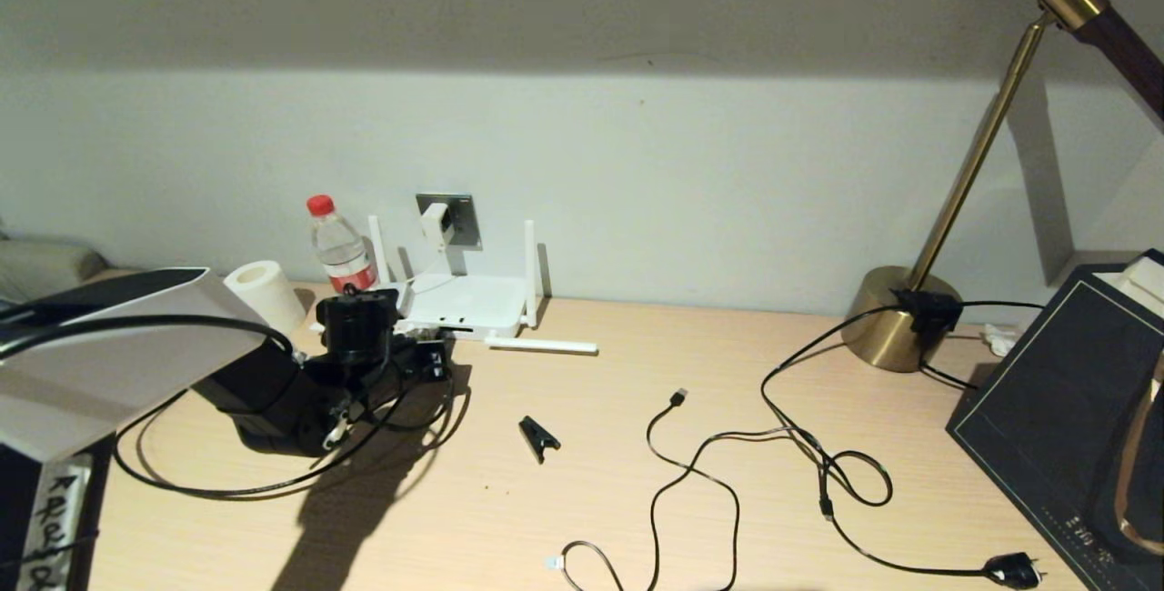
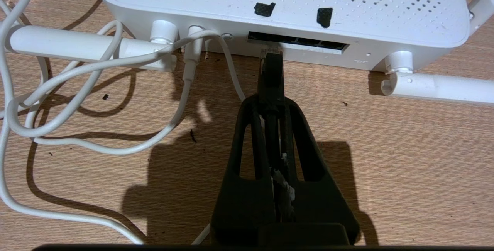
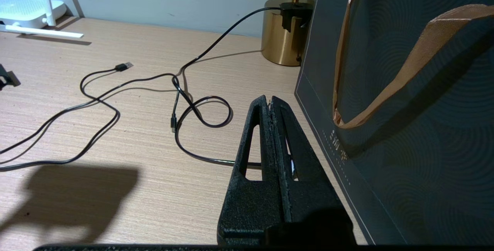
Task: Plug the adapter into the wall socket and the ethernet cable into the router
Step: Plug cable into router interface
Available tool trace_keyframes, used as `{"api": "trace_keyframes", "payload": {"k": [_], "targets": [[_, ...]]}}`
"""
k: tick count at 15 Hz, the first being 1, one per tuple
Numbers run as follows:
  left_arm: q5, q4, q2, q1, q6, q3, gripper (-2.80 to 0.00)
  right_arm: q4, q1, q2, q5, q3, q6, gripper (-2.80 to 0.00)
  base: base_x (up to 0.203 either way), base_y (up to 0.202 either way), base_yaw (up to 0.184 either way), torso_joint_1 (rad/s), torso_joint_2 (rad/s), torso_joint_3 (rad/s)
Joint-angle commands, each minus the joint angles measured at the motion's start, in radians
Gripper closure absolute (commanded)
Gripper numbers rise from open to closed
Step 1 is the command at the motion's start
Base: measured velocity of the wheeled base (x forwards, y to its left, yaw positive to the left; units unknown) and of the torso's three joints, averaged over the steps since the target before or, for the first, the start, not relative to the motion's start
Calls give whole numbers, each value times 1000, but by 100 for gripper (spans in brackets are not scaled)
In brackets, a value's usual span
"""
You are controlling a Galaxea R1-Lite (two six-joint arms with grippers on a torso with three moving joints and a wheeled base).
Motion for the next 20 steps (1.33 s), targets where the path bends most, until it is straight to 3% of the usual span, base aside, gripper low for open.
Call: {"api": "trace_keyframes", "payload": {"k": [1, 20], "targets": [[1, -5, 3, 2, -1, -1, 0, -1, -1, 2, 1, 35, -1, 0, 0, 0, 0, 0, 0, 0], [1, -5, 12, 8, 1, -23, 0, -1, 0, 2, 1, 34, -1, 0, 0, 0, 0, 0, 0, 0]]}}
